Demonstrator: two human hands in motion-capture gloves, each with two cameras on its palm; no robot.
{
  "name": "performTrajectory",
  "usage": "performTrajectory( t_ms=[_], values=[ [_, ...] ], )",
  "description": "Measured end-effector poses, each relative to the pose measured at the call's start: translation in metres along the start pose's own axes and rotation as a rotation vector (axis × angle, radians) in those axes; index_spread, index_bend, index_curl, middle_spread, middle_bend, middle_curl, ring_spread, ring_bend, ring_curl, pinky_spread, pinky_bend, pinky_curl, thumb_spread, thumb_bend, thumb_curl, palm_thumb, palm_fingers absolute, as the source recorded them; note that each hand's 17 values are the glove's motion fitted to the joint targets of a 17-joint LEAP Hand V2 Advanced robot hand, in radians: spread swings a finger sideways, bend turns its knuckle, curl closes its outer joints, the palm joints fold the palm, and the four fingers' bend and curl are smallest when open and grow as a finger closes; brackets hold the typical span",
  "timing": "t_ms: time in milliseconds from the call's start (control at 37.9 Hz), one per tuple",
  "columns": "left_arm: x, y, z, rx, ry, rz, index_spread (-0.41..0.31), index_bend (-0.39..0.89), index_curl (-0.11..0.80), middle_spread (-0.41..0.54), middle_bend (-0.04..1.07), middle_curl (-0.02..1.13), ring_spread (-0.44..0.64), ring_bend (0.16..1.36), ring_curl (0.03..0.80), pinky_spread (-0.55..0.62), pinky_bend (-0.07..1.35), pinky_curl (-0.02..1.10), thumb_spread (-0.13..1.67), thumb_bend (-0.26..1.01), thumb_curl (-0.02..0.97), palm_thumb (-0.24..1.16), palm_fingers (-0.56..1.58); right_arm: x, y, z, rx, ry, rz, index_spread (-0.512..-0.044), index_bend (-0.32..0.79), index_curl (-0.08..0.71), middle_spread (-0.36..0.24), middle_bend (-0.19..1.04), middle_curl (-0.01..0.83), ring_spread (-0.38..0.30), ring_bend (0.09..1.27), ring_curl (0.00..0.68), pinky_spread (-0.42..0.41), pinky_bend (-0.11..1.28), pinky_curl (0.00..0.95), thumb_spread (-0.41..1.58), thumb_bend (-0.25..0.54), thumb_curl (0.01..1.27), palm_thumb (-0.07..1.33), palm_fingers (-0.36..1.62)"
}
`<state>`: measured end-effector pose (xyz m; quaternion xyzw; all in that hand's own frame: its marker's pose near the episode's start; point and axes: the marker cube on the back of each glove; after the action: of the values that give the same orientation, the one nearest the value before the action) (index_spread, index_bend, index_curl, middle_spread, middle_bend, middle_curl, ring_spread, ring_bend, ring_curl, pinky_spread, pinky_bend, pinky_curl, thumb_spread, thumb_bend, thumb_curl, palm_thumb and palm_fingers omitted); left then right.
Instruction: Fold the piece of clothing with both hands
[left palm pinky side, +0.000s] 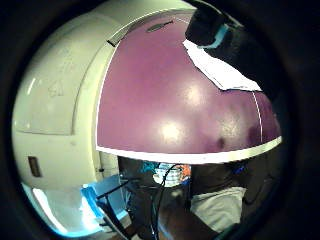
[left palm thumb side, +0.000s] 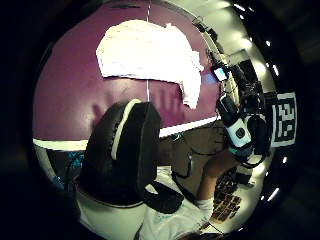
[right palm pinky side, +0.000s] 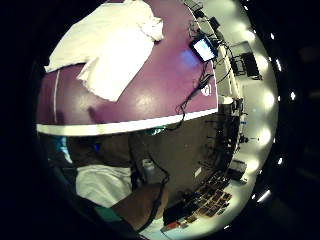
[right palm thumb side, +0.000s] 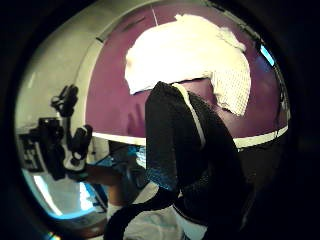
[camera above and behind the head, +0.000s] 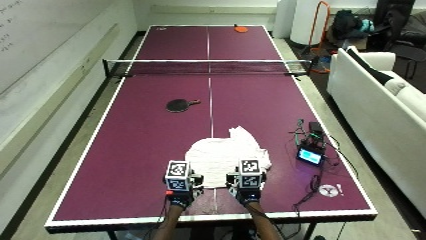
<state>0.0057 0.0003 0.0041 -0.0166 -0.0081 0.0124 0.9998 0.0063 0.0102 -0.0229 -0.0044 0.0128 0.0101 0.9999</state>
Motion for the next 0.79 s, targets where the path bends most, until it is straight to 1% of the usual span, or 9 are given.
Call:
performTrajectory(
  t_ms=[26, 79, 264, 396, 475, 580, 633, 791],
  values=[
    [0.001, 0.000, 0.000, 0.000, 0.000, 0.002, -0.049, 0.11, 0.095, 0.032, 0.19, 0.18, 0.19, 0.61, 0.233, 0.33, 0.46, 0.22, 0.94, 0.04, 0.092, 0.14, 0.39, 0.000, 0.008, 0.002, -0.055, -0.007, 0.001, -0.362, 0.15, 0.133, -0.033, 0.21, 0.146, 0.123, 0.24, 0.099, 0.225, 0.42, 0.190, 1.05, 0.199, 0.10, 0.32, 0.12],
    [0.002, 0.001, 0.000, 0.001, 0.001, 0.004, -0.051, 0.11, 0.105, 0.033, 0.20, 0.20, 0.19, 0.61, 0.241, 0.34, 0.47, 0.23, 0.99, 0.04, 0.102, 0.14, 0.38, 0.000, 0.015, 0.001, -0.094, -0.006, 0.002, -0.374, 0.15, 0.144, -0.033, 0.21, 0.160, 0.129, 0.24, 0.107, 0.233, 0.43, 0.200, 1.10, 0.194, 0.10, 0.32, 0.12],
    [0.004, 0.006, -0.005, -0.013, -0.015, 0.000, -0.048, 0.11, 0.131, 0.036, 0.20, 0.24, 0.21, 0.63, 0.259, 0.36, 0.48, 0.26, 1.08, 0.01, 0.134, 0.14, 0.36, 0.002, 0.014, 0.002, -0.111, 0.005, -0.011, -0.396, 0.15, 0.176, -0.035, 0.21, 0.200, 0.141, 0.25, 0.133, 0.250, 0.43, 0.229, 1.22, 0.164, 0.13, 0.32, 0.10],
    [0.005, 0.005, -0.004, -0.001, -0.013, 0.011, -0.048, 0.11, 0.147, 0.037, 0.20, 0.26, 0.21, 0.64, 0.268, 0.37, 0.48, 0.27, 1.12, -0.01, 0.154, 0.15, 0.35, 0.004, 0.021, -0.006, -0.125, 0.015, -0.023, -0.397, 0.14, 0.193, -0.036, 0.20, 0.221, 0.146, 0.25, 0.150, 0.255, 0.44, 0.250, 1.24, 0.131, 0.14, 0.30, 0.08],
    [0.005, 0.001, 0.000, 0.027, -0.014, 0.011, -0.048, 0.11, 0.156, 0.037, 0.19, 0.27, 0.21, 0.65, 0.273, 0.37, 0.48, 0.28, 1.13, -0.01, 0.164, 0.15, 0.34, 0.009, 0.022, -0.004, -0.123, 0.024, -0.019, -0.394, 0.14, 0.200, -0.036, 0.20, 0.234, 0.154, 0.25, 0.157, 0.257, 0.45, 0.261, 1.24, 0.113, 0.15, 0.31, 0.07],
    [0.007, -0.011, 0.015, 0.092, -0.023, 0.010, -0.044, 0.09, 0.154, 0.038, 0.19, 0.29, 0.21, 0.67, 0.282, 0.37, 0.50, 0.29, 1.15, -0.01, 0.177, 0.16, 0.32, 0.019, 0.014, 0.013, -0.099, 0.032, 0.004, -0.393, 0.13, 0.205, -0.029, 0.21, 0.249, 0.159, 0.26, 0.169, 0.258, 0.46, 0.275, 1.23, 0.100, 0.17, 0.33, 0.06],
    [0.009, -0.018, 0.024, 0.112, -0.030, 0.009, -0.041, 0.04, 0.139, 0.044, 0.19, 0.29, 0.20, 0.70, 0.292, 0.36, 0.53, 0.31, 1.15, -0.01, 0.184, 0.16, 0.30, 0.023, 0.009, 0.023, -0.098, 0.032, 0.024, -0.388, 0.12, 0.203, -0.028, 0.21, 0.255, 0.161, 0.26, 0.174, 0.258, 0.48, 0.285, 1.20, 0.090, 0.17, 0.35, 0.06],
    [0.009, -0.048, 0.062, 0.117, -0.059, -0.010, -0.033, 0.03, 0.113, 0.060, 0.20, 0.31, 0.19, 0.75, 0.310, 0.35, 0.58, 0.33, 1.16, -0.01, 0.204, 0.19, 0.25, 0.035, -0.008, 0.061, -0.162, 0.021, 0.041, -0.367, 0.09, 0.192, -0.019, 0.21, 0.274, 0.166, 0.29, 0.192, 0.253, 0.53, 0.309, 1.16, 0.077, 0.20, 0.41, 0.04]
  ],
)
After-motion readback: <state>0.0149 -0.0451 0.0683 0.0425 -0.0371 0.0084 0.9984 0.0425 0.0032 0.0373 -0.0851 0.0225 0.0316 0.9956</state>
